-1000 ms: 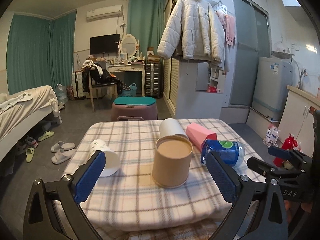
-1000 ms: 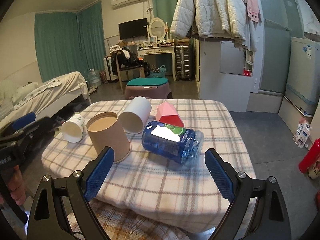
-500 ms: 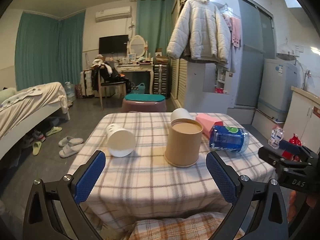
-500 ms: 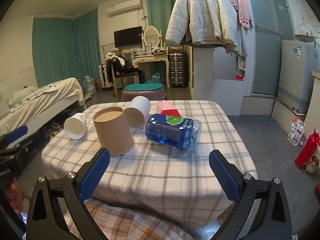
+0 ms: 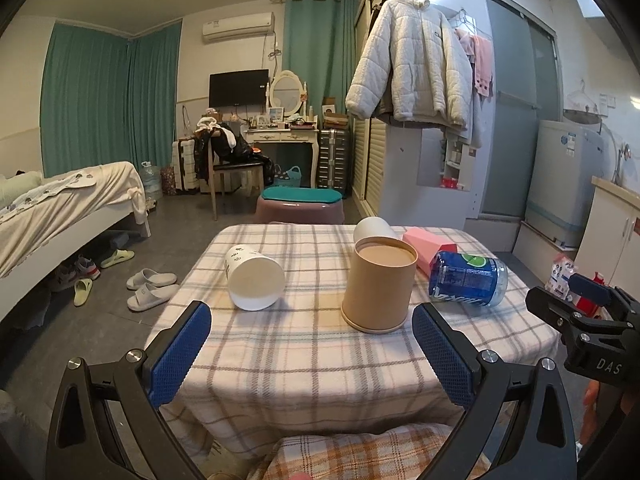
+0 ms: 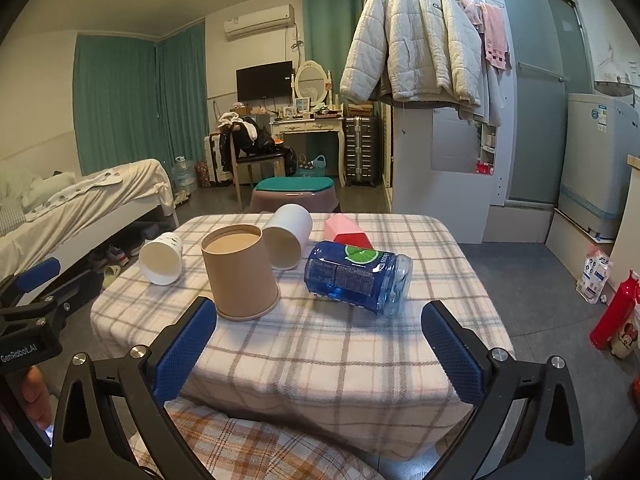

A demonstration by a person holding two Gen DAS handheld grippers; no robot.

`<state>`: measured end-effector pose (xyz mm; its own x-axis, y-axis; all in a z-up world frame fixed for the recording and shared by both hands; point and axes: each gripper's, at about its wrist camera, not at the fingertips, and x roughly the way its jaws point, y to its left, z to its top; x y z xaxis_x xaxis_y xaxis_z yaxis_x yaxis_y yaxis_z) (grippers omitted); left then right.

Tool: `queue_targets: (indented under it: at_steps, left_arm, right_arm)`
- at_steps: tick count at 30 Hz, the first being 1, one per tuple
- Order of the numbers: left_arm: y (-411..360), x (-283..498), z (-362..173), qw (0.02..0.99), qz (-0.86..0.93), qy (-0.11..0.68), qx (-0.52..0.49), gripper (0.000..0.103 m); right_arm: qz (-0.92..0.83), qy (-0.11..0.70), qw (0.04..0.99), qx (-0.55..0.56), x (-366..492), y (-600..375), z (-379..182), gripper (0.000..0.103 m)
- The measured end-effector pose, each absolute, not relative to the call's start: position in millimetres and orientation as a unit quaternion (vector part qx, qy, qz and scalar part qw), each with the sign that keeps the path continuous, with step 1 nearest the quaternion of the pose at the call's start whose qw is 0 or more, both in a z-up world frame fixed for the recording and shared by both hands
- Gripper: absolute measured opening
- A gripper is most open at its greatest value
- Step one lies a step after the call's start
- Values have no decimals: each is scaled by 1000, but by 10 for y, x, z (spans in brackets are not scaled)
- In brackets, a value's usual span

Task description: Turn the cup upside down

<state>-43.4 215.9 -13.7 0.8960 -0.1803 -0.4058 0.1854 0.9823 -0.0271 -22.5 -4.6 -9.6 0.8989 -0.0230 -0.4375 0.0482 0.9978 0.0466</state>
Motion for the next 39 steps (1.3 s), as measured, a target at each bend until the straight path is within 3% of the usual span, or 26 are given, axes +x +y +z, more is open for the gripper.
queue_targets:
  at_steps: [39]
  left_arm:
    - [2156, -474, -170, 972, -99, 213, 13, 103]
  right_arm:
    - [-22, 230, 972, 29, -244, -44, -107, 103]
